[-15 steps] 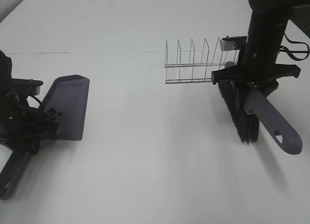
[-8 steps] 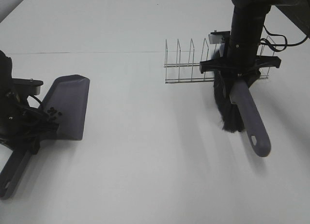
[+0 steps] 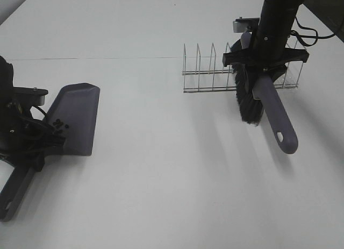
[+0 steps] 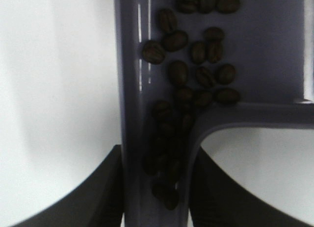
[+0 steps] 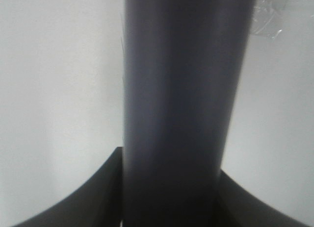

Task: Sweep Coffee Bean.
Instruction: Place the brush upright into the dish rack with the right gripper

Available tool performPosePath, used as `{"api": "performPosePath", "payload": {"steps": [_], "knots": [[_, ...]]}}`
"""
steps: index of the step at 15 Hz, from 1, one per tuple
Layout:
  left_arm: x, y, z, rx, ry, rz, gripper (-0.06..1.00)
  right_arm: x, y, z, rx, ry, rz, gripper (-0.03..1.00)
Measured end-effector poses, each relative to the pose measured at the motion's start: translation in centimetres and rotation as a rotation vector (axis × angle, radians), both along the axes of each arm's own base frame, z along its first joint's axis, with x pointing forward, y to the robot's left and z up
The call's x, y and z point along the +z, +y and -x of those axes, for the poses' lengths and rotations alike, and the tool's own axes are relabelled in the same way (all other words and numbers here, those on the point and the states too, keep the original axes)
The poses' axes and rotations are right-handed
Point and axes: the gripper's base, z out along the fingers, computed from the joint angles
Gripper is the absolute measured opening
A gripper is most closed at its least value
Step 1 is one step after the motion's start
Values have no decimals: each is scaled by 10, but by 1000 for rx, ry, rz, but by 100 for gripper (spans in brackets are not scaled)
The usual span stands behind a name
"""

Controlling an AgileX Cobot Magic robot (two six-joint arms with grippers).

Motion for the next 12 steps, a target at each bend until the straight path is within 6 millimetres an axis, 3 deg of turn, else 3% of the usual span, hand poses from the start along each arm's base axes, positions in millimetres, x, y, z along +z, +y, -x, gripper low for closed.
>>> {"api": "performPosePath", "payload": {"steps": [4, 6, 8, 10, 12], "knots": [[0, 0, 0, 0, -1, 0, 33, 5, -5, 2, 0, -18, 65, 28], [0, 0, 0, 0, -1, 0, 33, 30, -7, 22, 4, -30, 63, 28], [0, 0, 0, 0, -2, 1, 33, 40, -10, 47, 1, -1, 59, 28], [0, 0, 0, 0, -2, 1, 33, 28, -12, 80, -14, 60, 26, 28], [0, 0, 0, 0, -2, 1, 33, 12, -9, 95, -35, 79, -24, 28]]}}
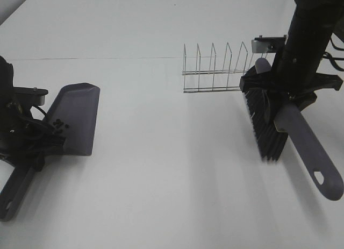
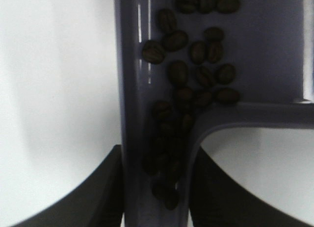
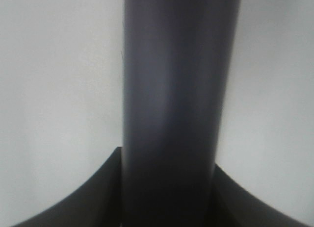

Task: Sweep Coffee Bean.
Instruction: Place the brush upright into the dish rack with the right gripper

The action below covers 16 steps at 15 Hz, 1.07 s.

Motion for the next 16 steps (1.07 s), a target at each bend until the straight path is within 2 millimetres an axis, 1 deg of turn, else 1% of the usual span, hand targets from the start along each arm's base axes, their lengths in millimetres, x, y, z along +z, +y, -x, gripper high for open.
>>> {"api": "performPosePath", "payload": {"steps": [1, 2, 3, 4, 6, 9, 13, 14, 15, 16], "knots": [[0, 0, 0, 0, 0, 0, 33, -5, 2, 1, -1, 1, -13, 28], [0, 0, 0, 0, 0, 0, 33, -11, 10, -2, 6, -32, -30, 28], [0, 0, 0, 0, -1, 0, 33, -18, 13, -4, 11, -29, -29, 28], [0, 0, 0, 0, -1, 0, 33, -25, 13, -4, 14, -7, -22, 28], [0, 0, 0, 0, -1, 0, 33, -30, 12, -7, 26, 0, -5, 28], [0, 0, 0, 0, -2, 1, 33, -44, 14, -20, 27, -3, 0, 28], [0, 0, 0, 0, -2, 1, 33, -27, 21, -47, 29, -76, -30, 28], [0, 0, 0, 0, -2, 1, 33, -24, 24, -55, 31, -85, -32, 28], [0, 0, 0, 0, -2, 1, 33, -25, 24, -61, 37, -73, -25, 28], [0, 0, 0, 0, -2, 1, 33, -21, 25, -73, 37, -74, -17, 28]]}}
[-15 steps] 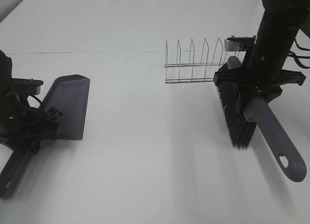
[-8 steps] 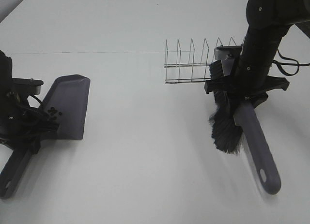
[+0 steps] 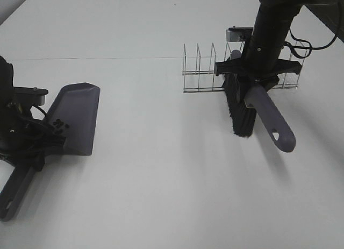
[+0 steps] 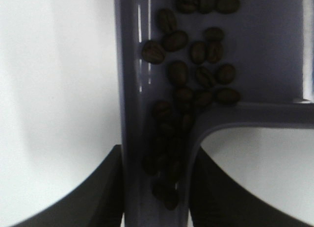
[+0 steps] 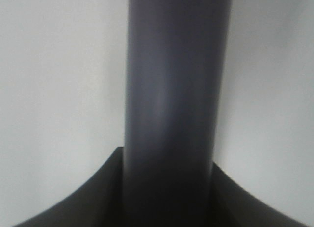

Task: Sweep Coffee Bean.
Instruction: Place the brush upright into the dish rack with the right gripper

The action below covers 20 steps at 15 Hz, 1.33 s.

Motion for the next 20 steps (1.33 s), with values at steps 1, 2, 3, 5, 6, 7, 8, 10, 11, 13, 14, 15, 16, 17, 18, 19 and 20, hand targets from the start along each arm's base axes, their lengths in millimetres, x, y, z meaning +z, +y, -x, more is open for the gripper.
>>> {"api": "performPosePath", "payload": {"steps": [1, 2, 3, 5, 6, 7, 8, 10, 11, 13, 14, 15, 16, 17, 18, 19, 20], "knots": [[0, 0, 0, 0, 0, 0, 33, 2, 1, -7, -1, -17, 1, 28], [0, 0, 0, 0, 1, 0, 33, 4, 1, -14, 1, -40, 3, 28], [0, 0, 0, 0, 1, 0, 33, 7, 2, -21, 3, -67, 3, 28], [0, 0, 0, 0, 1, 0, 33, 8, 3, -30, 1, -95, 4, 28], [0, 0, 0, 0, 1, 0, 33, 5, 3, -35, 1, -103, 3, 28], [0, 0, 0, 0, 1, 0, 33, 2, 3, -37, 1, -97, 6, 28], [0, 0, 0, 0, 2, -1, 33, -3, 4, -40, 4, -90, 13, 28], [0, 0, 0, 0, 3, -1, 33, -4, 4, -46, 5, -106, 17, 28], [0, 0, 0, 0, 3, -1, 33, -4, 4, -50, 6, -116, 18, 28], [0, 0, 0, 0, 5, -2, 33, -3, 4, -58, 2, -139, 15, 28], [0, 0, 1, 0, 6, -2, 33, 0, 2, -61, 1, -156, 19, 28], [0, 0, 1, 0, 6, -2, 33, 2, 2, -63, 1, -169, 16, 28], [0, 0, 1, 0, 6, -2, 33, 4, 3, -64, 1, -182, 14, 28], [0, 0, 1, 0, 6, -2, 33, 4, 3, -64, 1, -188, 12, 28], [0, 0, 1, 0, 7, -2, 33, 4, 3, -64, 1, -188, 12, 28], [0, 0, 1, 0, 7, -2, 33, 4, 3, -64, 1, -188, 12, 28], [0, 0, 1, 0, 7, -2, 33, 4, 3, -64, 1, -188, 12, 28]]}}
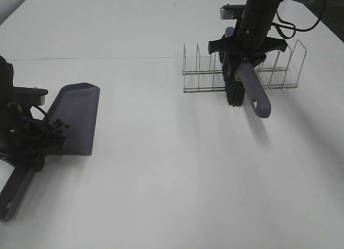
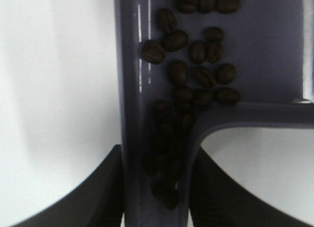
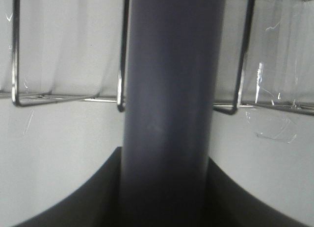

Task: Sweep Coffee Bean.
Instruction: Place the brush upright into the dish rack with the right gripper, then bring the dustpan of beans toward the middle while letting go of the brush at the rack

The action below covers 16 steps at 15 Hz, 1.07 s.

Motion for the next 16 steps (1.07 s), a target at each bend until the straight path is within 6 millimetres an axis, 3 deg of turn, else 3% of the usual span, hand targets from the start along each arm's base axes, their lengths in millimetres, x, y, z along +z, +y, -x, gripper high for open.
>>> {"api": "performPosePath", "payload": {"steps": [3, 6, 7, 11, 13, 14, 16], "knots": [[0, 0, 0, 0, 0, 0, 33, 0, 0, 0, 5, 1, 1, 30], [0, 0, 0, 0, 1, 0, 33, 2, 10, 1, 42, 5, -64, 63], [0, 0, 0, 0, 1, 0, 33, 3, 11, 1, 44, 0, -71, 69], [0, 0, 0, -1, 3, -1, 33, 24, 11, 2, 51, -46, -69, 73], [0, 0, 0, -1, 3, -1, 33, 48, 9, 5, 55, -99, -61, 74], [0, 0, 0, -1, 3, -1, 33, 71, 8, 8, 58, -149, -66, 74], [0, 0, 0, -1, 3, -1, 33, 77, 8, 9, 58, -154, -65, 74]]}}
